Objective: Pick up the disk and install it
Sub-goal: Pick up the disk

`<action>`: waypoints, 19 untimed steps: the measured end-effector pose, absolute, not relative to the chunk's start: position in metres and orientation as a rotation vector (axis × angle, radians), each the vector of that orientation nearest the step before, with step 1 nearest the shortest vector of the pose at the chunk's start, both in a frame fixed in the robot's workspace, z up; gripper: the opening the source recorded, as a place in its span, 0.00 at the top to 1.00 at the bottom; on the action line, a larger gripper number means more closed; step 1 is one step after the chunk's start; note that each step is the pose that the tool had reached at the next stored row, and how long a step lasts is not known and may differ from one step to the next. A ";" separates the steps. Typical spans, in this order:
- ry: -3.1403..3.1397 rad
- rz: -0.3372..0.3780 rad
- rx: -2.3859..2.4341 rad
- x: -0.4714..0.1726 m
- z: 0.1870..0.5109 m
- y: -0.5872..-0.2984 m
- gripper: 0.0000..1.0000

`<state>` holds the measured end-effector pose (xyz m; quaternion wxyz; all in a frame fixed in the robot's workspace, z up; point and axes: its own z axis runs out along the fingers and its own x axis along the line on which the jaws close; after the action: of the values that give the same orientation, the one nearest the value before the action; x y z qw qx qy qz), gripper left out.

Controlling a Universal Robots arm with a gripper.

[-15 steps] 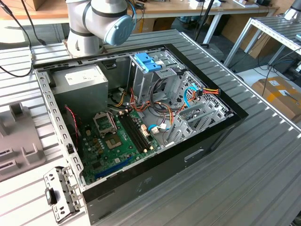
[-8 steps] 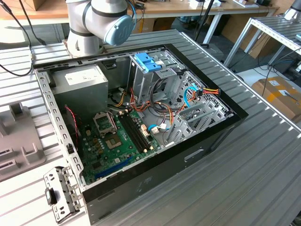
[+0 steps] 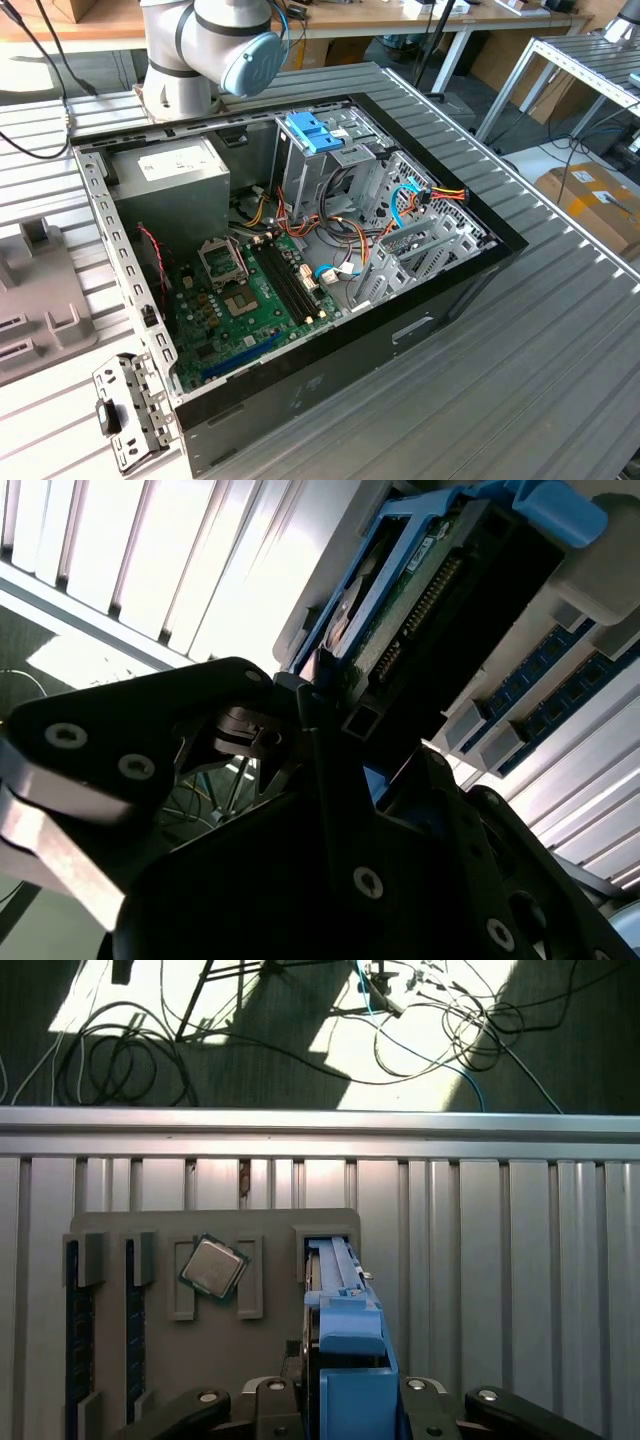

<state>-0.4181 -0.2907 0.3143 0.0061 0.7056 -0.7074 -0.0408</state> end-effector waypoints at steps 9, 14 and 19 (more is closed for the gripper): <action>-2.214 -0.128 2.208 -0.418 0.324 -0.291 0.64; -2.214 -0.128 2.208 -0.418 0.327 -0.291 0.64; -2.214 -0.128 2.208 -0.418 0.330 -0.291 0.64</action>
<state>-0.4181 -0.2912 0.3301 0.0060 0.7056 -0.7074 -0.0408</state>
